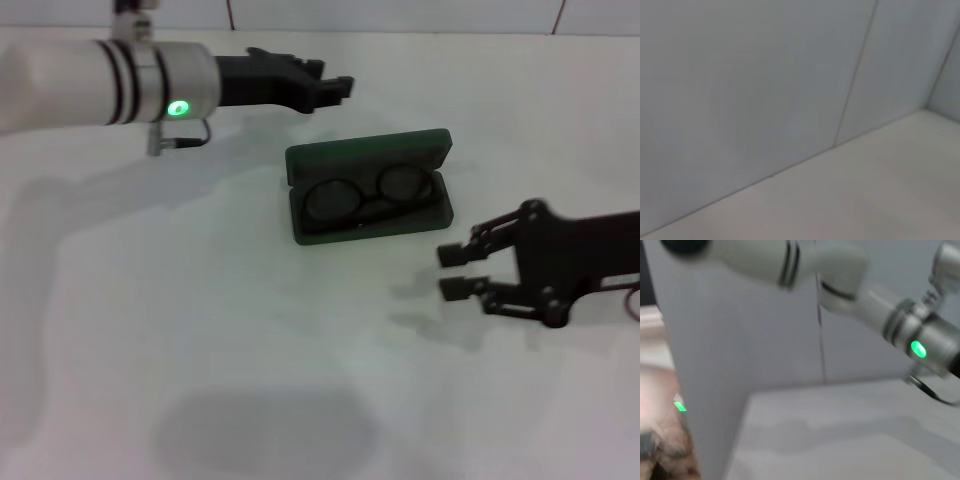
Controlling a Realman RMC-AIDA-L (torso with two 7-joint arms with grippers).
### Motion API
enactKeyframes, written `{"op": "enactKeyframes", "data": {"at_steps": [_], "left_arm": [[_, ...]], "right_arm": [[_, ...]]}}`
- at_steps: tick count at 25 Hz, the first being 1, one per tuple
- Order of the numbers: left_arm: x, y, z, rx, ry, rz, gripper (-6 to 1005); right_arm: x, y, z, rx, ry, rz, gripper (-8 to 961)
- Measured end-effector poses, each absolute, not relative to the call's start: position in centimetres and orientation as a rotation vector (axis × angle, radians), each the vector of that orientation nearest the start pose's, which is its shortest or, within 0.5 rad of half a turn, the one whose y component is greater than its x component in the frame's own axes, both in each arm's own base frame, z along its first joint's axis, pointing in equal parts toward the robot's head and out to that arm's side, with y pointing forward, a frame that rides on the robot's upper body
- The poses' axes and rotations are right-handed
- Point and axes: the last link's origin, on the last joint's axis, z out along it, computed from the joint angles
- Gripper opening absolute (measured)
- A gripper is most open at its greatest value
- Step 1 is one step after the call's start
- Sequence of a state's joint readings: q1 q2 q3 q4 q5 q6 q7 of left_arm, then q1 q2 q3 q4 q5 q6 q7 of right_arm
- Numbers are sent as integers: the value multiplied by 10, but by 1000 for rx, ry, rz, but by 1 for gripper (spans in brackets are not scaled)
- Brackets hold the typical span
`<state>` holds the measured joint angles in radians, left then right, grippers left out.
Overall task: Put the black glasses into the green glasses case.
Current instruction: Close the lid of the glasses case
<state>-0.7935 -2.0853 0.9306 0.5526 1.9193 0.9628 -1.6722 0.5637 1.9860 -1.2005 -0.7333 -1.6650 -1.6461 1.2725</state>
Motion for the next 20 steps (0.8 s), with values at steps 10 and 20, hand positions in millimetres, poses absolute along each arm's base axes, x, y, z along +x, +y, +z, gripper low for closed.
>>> {"op": "enactKeyframes", "data": {"at_steps": [10,20], "left_arm": [[-182,433,-66,-2574,-684,-294,505],[-190,409,-74,-2687,-679,-252,506]], "right_arm": [[219,316,5,-2999,140,795,344],[225,319,2,-2967,181,764,378]]}}
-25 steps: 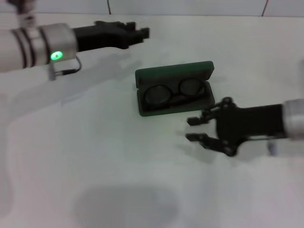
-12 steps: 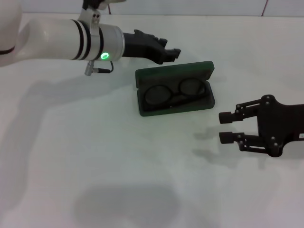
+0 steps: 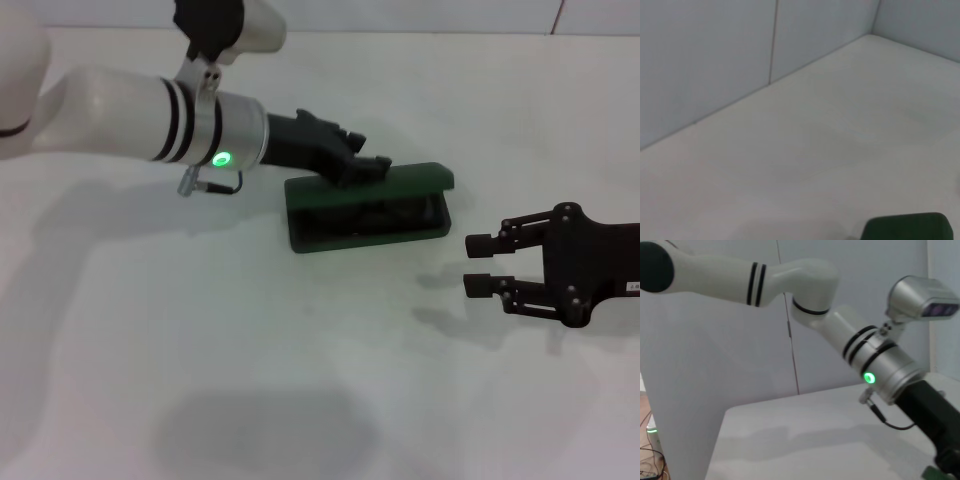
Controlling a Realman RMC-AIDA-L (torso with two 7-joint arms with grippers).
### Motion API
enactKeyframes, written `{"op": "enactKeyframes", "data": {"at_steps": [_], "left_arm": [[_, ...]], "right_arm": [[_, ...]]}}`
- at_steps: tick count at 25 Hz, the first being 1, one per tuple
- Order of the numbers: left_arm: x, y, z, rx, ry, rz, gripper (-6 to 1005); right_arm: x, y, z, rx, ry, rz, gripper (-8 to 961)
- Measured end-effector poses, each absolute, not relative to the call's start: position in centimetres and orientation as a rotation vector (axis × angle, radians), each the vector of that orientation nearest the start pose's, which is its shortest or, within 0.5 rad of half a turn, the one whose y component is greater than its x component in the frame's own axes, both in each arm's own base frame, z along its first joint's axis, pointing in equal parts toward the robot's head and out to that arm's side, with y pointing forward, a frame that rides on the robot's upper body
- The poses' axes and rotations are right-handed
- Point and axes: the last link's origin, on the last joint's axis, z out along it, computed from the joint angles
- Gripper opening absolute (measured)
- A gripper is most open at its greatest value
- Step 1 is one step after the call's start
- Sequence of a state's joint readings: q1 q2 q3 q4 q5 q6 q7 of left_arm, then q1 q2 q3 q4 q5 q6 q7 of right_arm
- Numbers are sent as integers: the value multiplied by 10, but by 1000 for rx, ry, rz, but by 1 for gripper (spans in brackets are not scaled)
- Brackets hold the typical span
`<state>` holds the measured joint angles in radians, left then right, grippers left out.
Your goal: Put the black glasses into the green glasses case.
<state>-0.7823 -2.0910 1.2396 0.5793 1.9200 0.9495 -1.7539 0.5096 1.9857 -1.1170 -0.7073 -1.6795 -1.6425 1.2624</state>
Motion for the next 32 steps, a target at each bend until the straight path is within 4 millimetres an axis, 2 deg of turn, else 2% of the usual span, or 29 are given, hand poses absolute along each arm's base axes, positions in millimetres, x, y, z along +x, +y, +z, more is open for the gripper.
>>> {"op": "enactKeyframes", "data": {"at_steps": [5,11,14,18,20,22,25,26,29,32], "left_arm": [[-200,401,-76,-2701,-667,-252,505],[-198,389,-72,-2742,-579,-384,507],[-194,377,-58,-2760,-491,-561,509],[-185,347,-25,-2827,-307,-852,510],[-187,334,-8,-2826,-234,-957,511],[-198,317,15,-2789,-168,-1069,512],[-204,312,22,-2772,-166,-1094,513],[-215,302,33,-2749,-176,-1136,514],[-221,295,36,-2734,-166,-1153,515],[-224,290,31,-2726,-111,-1142,614]], "right_arm": [[224,320,0,-2963,185,754,377],[219,322,-3,-2970,165,759,376],[214,321,-4,-2973,136,775,386],[209,318,-3,-2978,67,793,405],[206,316,-1,-2982,32,820,415],[202,313,2,-2980,-27,876,425],[198,312,8,-2948,-80,939,526],[197,314,11,-2925,-90,960,559],[196,317,17,-2860,-107,1000,634],[196,319,19,-2826,-119,1023,657]]}}
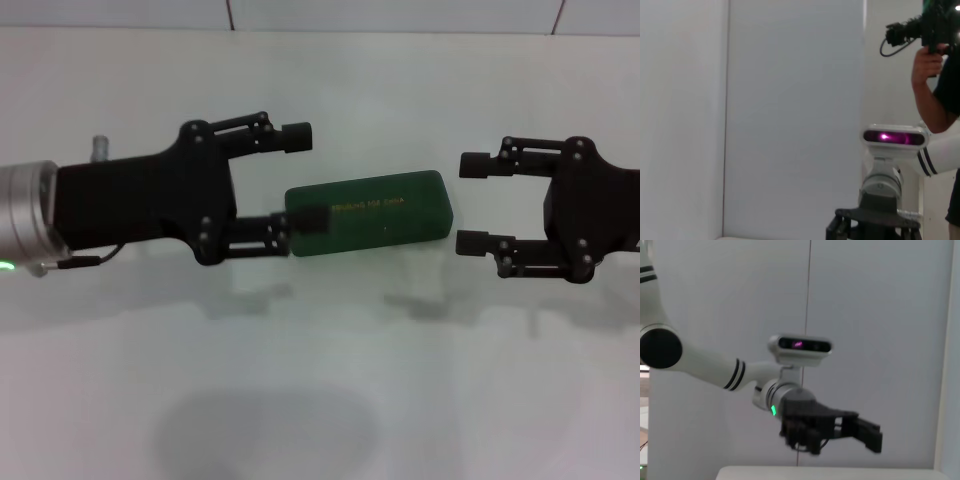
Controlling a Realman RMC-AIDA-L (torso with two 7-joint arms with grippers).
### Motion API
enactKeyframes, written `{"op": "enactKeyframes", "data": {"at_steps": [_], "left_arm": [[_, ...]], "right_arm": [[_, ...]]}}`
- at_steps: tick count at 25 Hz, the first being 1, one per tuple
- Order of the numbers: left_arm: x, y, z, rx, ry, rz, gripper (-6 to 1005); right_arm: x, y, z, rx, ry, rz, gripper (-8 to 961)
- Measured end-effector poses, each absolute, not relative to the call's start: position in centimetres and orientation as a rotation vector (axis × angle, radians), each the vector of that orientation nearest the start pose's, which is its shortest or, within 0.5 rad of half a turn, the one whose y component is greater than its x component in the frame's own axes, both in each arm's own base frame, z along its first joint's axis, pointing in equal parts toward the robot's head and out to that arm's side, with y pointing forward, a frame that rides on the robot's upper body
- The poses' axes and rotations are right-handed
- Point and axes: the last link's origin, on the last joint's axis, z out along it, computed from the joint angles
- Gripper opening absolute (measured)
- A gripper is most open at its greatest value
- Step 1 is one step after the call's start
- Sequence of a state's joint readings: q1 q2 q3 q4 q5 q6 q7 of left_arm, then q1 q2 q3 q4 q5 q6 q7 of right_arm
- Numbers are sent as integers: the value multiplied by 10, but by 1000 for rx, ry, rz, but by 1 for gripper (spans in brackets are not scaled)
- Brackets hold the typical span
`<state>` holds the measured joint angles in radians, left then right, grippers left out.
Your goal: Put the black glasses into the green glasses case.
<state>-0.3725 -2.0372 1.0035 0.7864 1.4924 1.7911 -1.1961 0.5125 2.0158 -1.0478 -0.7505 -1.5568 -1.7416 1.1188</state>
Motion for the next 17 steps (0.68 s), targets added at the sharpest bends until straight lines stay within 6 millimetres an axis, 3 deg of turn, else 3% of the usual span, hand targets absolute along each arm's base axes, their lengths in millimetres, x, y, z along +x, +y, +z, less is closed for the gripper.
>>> {"op": "enactKeyframes", "data": {"at_steps": [7,17], "left_arm": [[-228,285,21,-2722,-127,-1148,893],[-228,285,21,-2716,-125,-1150,893]], "right_arm": [[192,317,16,-2836,-169,1041,682],[193,317,13,-2822,-159,1054,678]]}}
